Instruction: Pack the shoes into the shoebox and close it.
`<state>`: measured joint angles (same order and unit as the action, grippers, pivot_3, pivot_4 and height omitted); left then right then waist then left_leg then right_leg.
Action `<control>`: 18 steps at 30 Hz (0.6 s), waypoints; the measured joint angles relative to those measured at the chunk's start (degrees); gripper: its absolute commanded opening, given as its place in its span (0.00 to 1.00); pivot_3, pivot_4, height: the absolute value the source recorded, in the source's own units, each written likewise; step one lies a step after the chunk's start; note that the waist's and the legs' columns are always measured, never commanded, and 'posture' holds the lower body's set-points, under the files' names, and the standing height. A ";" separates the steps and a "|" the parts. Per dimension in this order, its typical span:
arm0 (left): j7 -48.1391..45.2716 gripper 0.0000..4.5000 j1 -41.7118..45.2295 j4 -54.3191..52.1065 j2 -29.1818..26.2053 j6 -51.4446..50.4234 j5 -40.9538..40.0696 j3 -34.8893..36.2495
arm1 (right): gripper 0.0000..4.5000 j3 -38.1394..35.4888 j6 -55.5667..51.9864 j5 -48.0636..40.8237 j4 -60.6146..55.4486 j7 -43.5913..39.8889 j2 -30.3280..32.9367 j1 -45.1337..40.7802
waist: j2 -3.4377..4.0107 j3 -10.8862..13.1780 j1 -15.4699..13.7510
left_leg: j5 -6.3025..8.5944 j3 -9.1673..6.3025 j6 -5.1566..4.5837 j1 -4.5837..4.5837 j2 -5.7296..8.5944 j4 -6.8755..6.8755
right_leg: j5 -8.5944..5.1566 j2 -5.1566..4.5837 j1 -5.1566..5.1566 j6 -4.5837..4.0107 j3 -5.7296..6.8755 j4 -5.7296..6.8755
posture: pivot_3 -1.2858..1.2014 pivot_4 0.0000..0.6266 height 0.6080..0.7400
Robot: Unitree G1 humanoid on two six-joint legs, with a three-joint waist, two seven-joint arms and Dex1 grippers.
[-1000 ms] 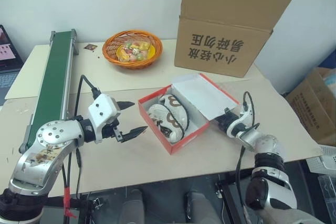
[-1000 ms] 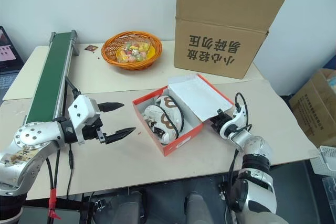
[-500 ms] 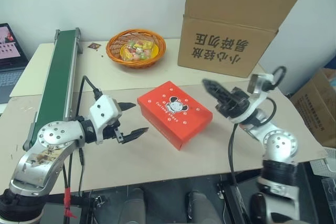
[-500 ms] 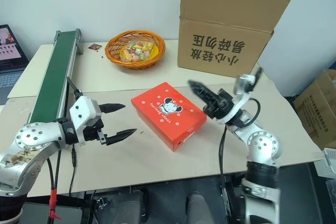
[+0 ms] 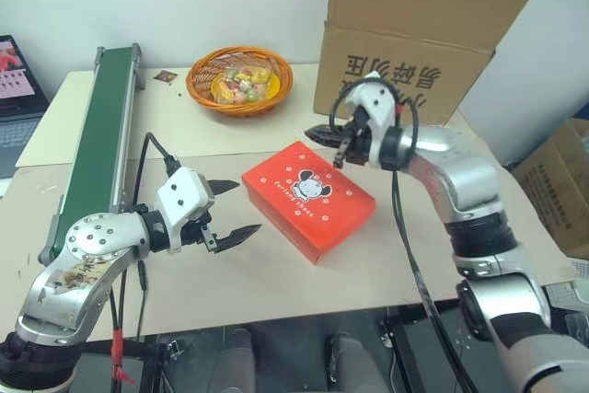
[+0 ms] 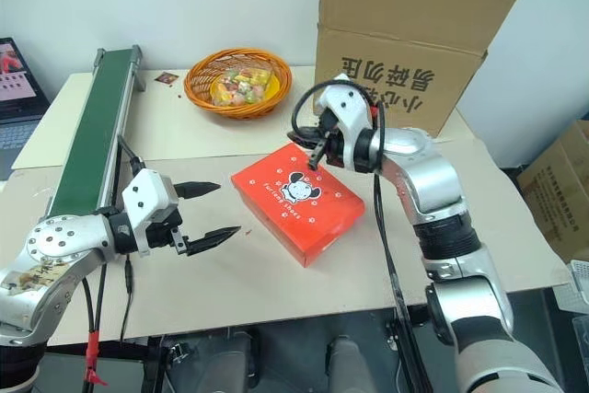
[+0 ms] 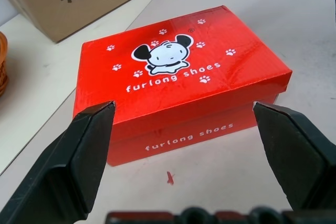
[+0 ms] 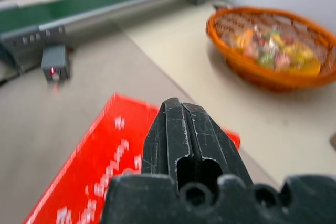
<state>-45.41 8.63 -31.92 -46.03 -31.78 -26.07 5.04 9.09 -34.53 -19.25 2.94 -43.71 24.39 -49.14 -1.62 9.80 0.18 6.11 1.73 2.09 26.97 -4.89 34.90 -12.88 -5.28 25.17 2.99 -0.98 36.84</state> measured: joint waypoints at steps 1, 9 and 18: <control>0.08 1.00 -0.05 0.00 0.00 -0.08 0.00 0.00 | 0.01 0.04 -0.02 0.04 -0.03 0.07 -0.37 0.50 | 0.00 0.00 -0.07 | 0.00 0.00 0.00 0.01 0.00 0.04 | -0.04 0.00 -0.01 -0.07 0.00 -0.01 | 0.52 0.24 0.76; 0.54 1.00 -0.13 -0.06 0.05 -0.91 0.03 0.00 | 0.01 8.24 -0.67 5.61 3.61 0.33 -2.69 7.76 | -0.02 -0.01 0.10 | 0.20 0.01 0.34 -0.12 -0.03 0.06 | -0.09 0.01 -0.06 -0.11 0.01 0.01 | 0.52 0.24 0.76; 0.90 1.00 0.27 -0.09 0.32 -0.97 -0.02 -0.03 | 0.01 12.83 3.37 12.47 9.13 -0.01 -3.59 7.17 | -0.16 -0.19 0.54 | 0.29 0.01 0.46 -0.85 -0.06 -0.02 | -0.12 -0.01 -0.73 -0.08 0.06 -0.07 | 0.52 0.24 0.76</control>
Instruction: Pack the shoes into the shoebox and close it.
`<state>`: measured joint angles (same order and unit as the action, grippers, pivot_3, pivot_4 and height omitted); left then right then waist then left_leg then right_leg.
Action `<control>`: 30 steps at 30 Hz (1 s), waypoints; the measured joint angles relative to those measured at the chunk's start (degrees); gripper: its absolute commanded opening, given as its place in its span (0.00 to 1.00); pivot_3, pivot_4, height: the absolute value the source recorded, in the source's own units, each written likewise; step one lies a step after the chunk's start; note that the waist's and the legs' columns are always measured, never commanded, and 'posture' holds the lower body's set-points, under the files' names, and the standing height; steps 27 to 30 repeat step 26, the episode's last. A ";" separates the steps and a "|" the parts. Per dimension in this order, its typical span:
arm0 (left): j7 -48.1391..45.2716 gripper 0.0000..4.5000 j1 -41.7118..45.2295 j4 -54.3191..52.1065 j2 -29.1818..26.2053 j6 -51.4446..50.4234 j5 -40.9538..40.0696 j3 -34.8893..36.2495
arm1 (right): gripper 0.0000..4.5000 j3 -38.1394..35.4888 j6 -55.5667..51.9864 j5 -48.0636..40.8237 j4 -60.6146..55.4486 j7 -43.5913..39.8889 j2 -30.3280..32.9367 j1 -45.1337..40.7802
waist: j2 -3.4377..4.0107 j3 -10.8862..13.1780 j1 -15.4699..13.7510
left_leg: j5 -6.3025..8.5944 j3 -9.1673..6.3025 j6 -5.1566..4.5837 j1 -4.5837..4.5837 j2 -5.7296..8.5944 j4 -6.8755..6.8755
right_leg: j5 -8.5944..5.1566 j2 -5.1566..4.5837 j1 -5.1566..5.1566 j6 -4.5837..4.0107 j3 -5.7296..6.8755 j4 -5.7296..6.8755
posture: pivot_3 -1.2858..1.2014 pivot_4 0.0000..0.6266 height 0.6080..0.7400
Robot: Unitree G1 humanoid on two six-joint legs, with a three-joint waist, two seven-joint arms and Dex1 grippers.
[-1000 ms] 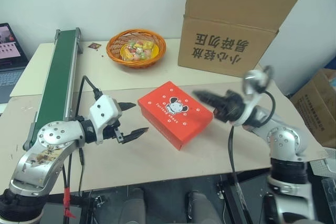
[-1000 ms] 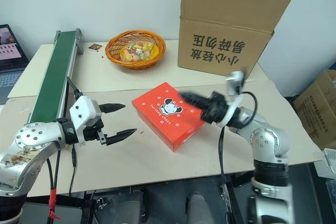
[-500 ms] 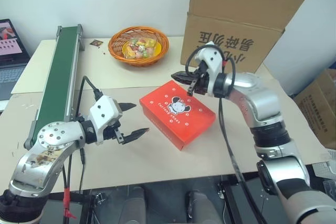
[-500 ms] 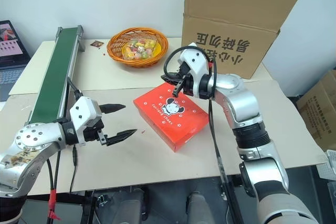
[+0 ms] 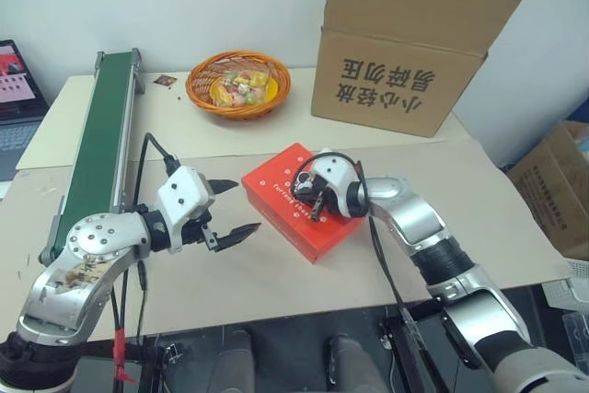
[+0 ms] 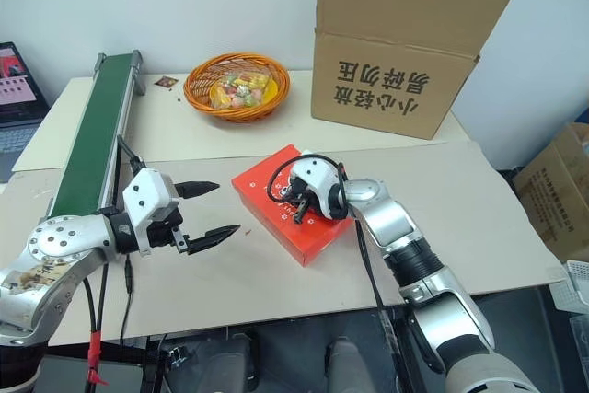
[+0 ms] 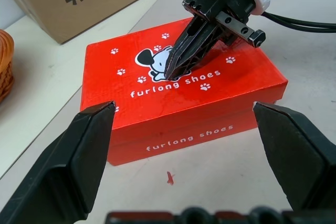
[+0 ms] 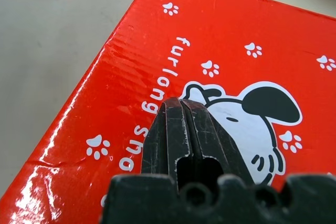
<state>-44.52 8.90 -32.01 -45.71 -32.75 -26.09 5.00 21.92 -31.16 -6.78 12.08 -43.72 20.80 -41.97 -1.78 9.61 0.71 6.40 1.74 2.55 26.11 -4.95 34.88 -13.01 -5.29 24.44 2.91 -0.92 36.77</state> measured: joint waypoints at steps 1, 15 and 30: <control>0.01 1.00 0.00 0.00 0.00 0.00 0.00 0.00 | 0.01 -0.25 -0.01 -0.01 -0.11 -0.01 -0.16 0.16 | -0.02 -0.01 0.00 | 0.01 0.00 0.02 -0.02 0.00 0.00 | 0.00 -0.01 -0.03 0.00 0.01 -0.01 | 0.52 0.24 0.76; 8.60 1.00 -5.81 0.36 7.05 -0.49 -0.58 5.49 | 0.01 -27.87 -16.19 -24.82 -7.86 0.28 -4.52 2.58 | -0.02 0.01 -0.23 | 0.00 -0.01 0.00 0.28 -0.01 0.00 | 0.00 0.01 0.20 0.00 0.01 0.02 | 0.52 0.24 0.76; 17.75 1.00 -9.73 0.21 12.93 -0.48 1.68 8.71 | 0.01 -24.41 0.16 -5.93 -1.32 15.12 3.14 13.74 | -0.03 0.04 -0.44 | 0.00 0.02 -0.01 0.41 0.06 -0.01 | -0.06 -0.03 0.38 0.03 -0.07 0.01 | 0.52 0.24 0.76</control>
